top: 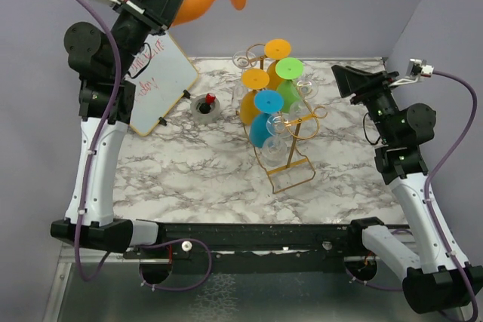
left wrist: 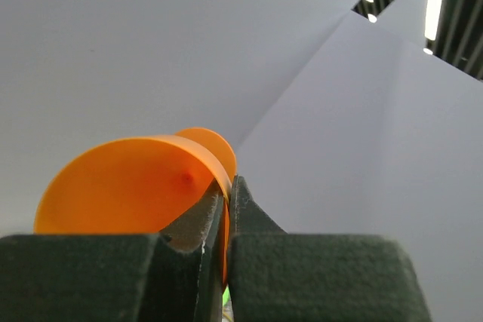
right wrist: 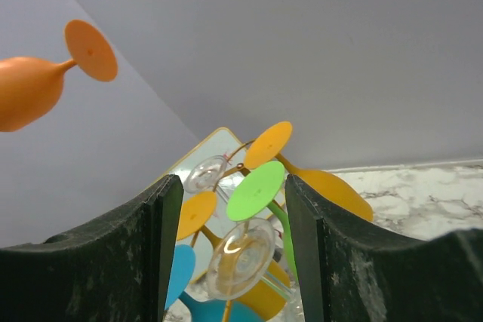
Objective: Place the wine glass upside down on the wine glass rack
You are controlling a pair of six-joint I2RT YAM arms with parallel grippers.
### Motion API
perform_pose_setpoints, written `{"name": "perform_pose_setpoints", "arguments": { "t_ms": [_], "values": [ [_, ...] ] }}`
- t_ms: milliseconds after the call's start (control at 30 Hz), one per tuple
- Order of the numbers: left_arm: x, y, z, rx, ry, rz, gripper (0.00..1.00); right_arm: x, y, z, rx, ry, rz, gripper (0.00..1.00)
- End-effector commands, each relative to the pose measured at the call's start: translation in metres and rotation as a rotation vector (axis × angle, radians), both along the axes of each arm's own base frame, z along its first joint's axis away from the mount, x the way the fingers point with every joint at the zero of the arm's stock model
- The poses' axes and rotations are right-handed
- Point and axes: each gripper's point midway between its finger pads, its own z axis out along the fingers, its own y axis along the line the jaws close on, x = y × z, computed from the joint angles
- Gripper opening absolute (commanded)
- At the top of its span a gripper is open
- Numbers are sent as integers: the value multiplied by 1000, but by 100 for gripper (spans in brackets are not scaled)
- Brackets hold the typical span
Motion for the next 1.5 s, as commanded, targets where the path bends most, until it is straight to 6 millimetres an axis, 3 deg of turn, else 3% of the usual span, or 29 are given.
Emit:
{"name": "perform_pose_setpoints", "arguments": {
  "t_ms": [0,233,367,500,700,867,1067,1233,1467],
  "values": [
    [-11,-45,31,-53,-103,-127,0,-20,11,26,67,-78,97,62],
    [-4,-115,27,-79,-128,-209,0,-34,13,40,218,-107,169,62],
    [-11,-157,16,-62,-150,-224,0,-50,22,57,257,-185,273,62],
    [-24,-192,7,-58,-183,-238,0,-53,26,67,334,-163,337,62],
    [-32,-220,-9,-73,-184,-204,0,-50,20,81,495,-131,376,62],
    [-47,-246,-20,-50,-239,-227,0,-37,6,86,641,-60,328,58],
    [-67,-260,-26,-28,-317,-249,0,-42,9,115,617,-93,348,55],
    [-84,-269,-30,-12,-366,-274,0,-29,5,111,668,-16,314,55],
    [-92,-271,-30,-14,-400,-262,0,-18,1,86,713,118,253,55]
  ]
}}
